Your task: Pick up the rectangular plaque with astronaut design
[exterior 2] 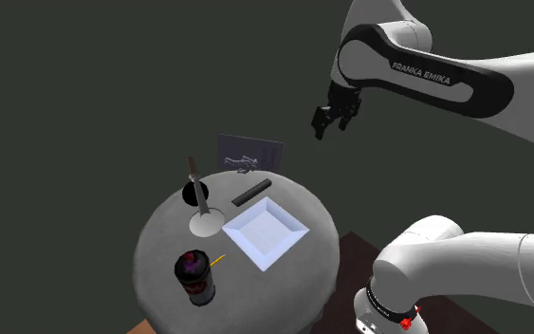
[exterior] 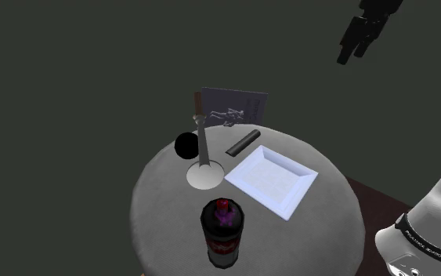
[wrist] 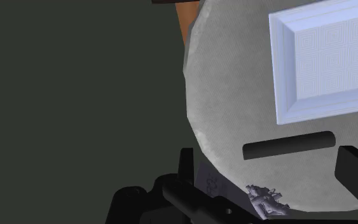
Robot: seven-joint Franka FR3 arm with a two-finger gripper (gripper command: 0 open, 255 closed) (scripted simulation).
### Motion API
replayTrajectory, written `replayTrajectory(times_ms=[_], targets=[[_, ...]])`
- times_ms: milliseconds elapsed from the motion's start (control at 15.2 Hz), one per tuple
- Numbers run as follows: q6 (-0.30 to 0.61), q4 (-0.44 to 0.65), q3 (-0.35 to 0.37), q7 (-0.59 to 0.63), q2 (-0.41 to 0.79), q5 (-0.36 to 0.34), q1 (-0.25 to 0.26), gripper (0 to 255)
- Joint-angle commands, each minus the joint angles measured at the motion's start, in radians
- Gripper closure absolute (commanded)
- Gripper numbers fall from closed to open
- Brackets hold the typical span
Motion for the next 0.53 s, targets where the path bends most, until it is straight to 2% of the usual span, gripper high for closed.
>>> replayTrajectory(times_ms=[0,462], targets=[[0.000,0.000,0.000,0.000,0.000,0.000,0.000,0],[0.190,0.000,-0.015,-0.012,0.208,0.042,0.027,0]])
